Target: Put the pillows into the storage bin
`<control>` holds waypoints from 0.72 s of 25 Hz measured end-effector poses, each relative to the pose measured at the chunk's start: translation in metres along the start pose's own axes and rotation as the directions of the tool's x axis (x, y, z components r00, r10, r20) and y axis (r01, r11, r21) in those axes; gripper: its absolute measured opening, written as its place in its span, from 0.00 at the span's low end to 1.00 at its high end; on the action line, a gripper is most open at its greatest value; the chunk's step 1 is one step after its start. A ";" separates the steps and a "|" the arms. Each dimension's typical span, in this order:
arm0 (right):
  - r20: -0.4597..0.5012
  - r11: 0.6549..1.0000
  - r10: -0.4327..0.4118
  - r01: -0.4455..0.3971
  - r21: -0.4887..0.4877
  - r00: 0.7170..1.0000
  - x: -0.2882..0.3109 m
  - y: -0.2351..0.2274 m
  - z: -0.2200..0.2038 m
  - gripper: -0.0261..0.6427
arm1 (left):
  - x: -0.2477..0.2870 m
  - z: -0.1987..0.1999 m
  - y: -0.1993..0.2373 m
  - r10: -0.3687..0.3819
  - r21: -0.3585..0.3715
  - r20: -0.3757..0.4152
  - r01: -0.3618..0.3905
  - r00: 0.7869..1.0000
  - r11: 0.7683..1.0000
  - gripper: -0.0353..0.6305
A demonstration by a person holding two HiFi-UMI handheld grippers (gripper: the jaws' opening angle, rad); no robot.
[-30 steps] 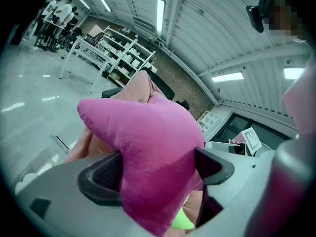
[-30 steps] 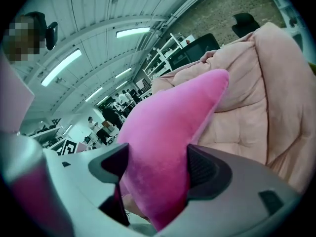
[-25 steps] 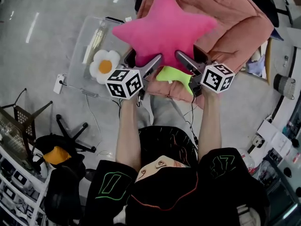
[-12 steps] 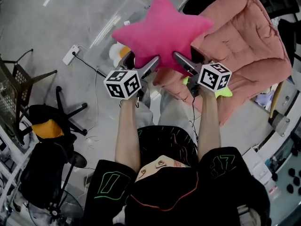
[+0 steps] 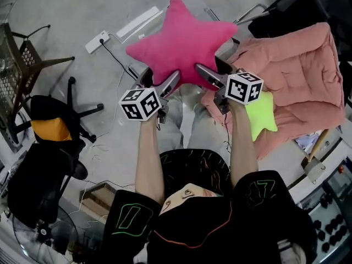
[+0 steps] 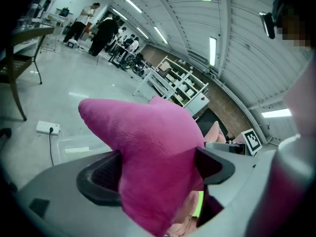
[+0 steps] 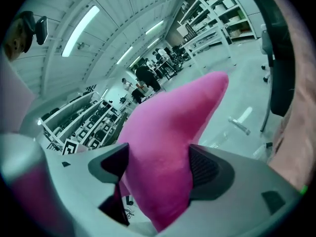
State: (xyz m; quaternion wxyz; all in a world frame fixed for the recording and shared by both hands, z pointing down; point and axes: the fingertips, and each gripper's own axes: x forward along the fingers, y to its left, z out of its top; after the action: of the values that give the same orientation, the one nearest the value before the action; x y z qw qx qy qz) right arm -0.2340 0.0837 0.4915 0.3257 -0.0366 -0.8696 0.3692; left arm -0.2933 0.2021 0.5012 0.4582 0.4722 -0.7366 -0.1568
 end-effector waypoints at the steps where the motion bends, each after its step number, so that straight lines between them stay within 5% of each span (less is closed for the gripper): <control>1: -0.006 1.000 -0.006 0.006 -0.010 1.000 0.008 0.004 0.000 0.60 | -0.006 0.001 0.009 0.017 -0.019 0.016 -0.017 1.000 1.000 0.76; 6: 0.003 0.979 -0.184 0.183 -0.087 0.983 0.046 -0.024 -0.017 0.61 | -0.003 -0.012 0.057 0.174 -0.028 0.044 -0.173 0.984 0.985 0.79; 12: -0.007 0.980 -0.193 0.192 -0.058 0.981 0.022 -0.017 -0.029 0.58 | -0.002 -0.014 0.032 0.070 -0.009 0.003 -0.070 0.998 0.997 0.58; 15: 0.058 0.968 -0.244 0.247 -0.052 0.968 -0.001 -0.044 -0.023 0.18 | 0.020 -0.017 0.012 0.040 0.028 -0.011 -0.040 0.999 0.999 0.36; 18: 0.102 0.962 -0.266 0.271 -0.043 0.959 -0.025 -0.064 -0.018 0.06 | 0.044 -0.021 -0.015 -0.005 0.061 -0.032 0.007 0.999 0.998 0.13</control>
State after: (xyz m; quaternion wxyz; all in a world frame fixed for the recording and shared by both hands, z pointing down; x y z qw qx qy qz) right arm -0.1923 0.0402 0.5299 0.3297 0.0902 -0.8912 0.2980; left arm -0.2737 0.1616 0.5252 0.4547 0.4905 -0.7322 -0.1283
